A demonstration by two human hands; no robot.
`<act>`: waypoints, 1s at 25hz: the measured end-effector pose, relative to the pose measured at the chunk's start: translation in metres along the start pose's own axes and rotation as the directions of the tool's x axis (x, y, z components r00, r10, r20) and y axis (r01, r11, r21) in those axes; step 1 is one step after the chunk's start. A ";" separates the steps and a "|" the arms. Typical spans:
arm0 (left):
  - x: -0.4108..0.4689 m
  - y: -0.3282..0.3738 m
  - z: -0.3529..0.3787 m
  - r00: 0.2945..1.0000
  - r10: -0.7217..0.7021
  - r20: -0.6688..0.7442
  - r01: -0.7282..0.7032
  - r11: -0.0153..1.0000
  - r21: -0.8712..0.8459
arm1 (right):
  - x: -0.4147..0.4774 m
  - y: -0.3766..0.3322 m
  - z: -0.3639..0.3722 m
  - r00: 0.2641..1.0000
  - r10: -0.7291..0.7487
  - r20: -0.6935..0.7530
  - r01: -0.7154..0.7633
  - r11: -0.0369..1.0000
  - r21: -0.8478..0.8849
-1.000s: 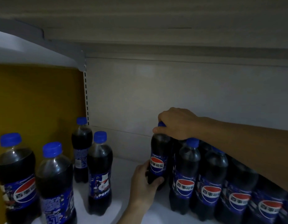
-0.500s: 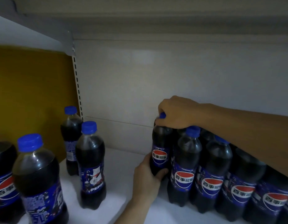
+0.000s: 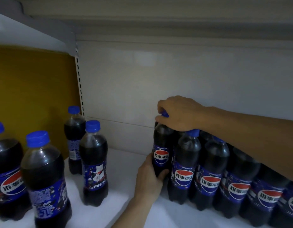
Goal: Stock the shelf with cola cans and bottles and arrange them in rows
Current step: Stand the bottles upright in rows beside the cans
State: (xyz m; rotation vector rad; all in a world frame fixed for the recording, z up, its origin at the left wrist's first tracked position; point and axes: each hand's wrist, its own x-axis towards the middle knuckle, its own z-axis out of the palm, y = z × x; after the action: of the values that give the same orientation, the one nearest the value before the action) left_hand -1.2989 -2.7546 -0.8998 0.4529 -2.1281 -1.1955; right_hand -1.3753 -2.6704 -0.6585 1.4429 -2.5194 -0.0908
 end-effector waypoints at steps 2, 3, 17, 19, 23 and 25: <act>-0.001 0.003 -0.005 0.999 0.033 0.008 -0.034 0.999 0.026 | -0.003 -0.011 -0.006 0.988 -0.050 -0.149 0.058 0.997 0.053; -0.004 0.009 -0.009 0.999 0.045 0.012 -0.045 0.997 0.060 | -0.005 -0.018 -0.010 0.974 -0.082 -0.211 0.108 0.987 0.118; -0.082 0.046 -0.104 0.791 0.339 -0.509 -0.212 0.933 0.292 | 0.018 -0.123 -0.008 0.901 -0.430 0.050 0.399 0.870 0.290; -0.082 0.038 -0.095 0.815 0.254 -0.521 -0.119 0.953 0.279 | 0.007 -0.106 -0.007 0.944 -0.329 0.010 0.317 0.918 0.240; -0.070 0.041 -0.077 0.960 -0.097 -0.264 0.068 0.991 -0.117 | -0.011 -0.072 -0.023 0.971 -0.162 -0.174 0.201 0.950 0.239; -0.066 0.042 -0.066 0.974 -0.083 -0.210 0.044 0.982 -0.183 | -0.017 -0.054 -0.028 0.979 -0.114 -0.171 0.151 0.964 0.218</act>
State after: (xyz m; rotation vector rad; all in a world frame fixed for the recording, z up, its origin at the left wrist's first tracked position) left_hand -1.2049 -2.7361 -0.8640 0.5487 -1.8163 -1.2963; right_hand -1.3147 -2.6820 -0.6432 1.6347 -2.3659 0.2912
